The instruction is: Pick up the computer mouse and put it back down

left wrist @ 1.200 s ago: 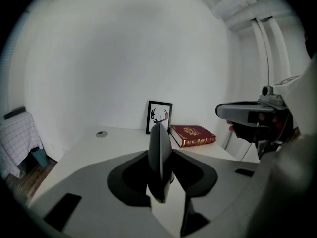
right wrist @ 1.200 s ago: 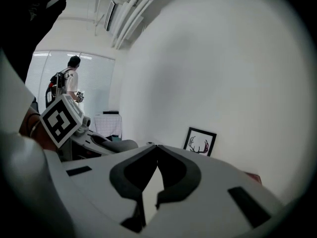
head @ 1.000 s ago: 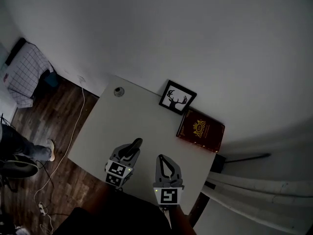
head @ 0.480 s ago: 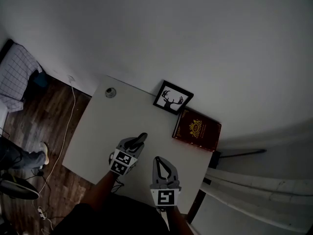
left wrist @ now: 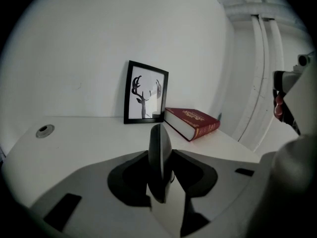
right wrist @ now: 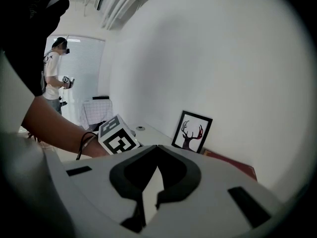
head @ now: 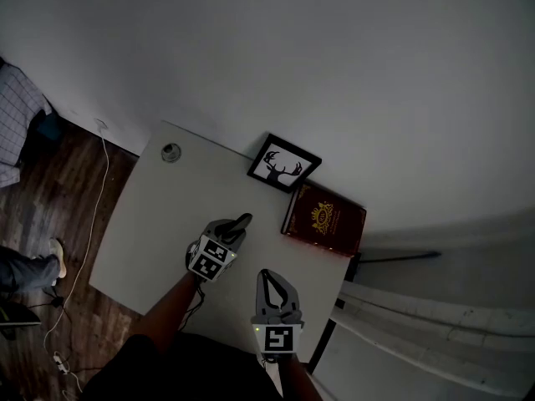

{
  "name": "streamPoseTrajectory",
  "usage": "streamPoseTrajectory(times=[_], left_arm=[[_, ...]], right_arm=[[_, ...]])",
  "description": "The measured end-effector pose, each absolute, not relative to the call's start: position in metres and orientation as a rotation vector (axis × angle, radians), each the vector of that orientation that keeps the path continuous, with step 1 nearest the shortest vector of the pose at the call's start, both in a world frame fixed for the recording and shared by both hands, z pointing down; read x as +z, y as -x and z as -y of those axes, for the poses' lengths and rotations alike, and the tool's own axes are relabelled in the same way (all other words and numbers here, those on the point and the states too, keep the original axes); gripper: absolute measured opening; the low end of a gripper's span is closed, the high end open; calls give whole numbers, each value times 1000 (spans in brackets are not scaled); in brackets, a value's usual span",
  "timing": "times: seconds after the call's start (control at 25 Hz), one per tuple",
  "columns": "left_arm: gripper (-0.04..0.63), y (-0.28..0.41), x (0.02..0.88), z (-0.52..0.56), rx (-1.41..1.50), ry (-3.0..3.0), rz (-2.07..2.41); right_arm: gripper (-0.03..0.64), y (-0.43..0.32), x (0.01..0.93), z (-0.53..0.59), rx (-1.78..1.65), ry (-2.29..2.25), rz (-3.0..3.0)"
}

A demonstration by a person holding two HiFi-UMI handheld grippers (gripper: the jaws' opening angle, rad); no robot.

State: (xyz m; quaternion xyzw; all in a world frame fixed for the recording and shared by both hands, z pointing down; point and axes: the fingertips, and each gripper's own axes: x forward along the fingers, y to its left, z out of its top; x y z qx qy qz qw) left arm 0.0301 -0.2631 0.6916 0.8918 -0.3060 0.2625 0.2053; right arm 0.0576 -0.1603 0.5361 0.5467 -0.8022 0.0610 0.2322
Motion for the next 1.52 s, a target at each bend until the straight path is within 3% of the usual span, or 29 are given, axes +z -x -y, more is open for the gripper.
streamPoseTrajectory(times=[1.52], left_arm=[[132, -44, 718, 264, 979, -2472, 790]], right_arm=[[21, -55, 549, 160, 208, -1475, 2194]])
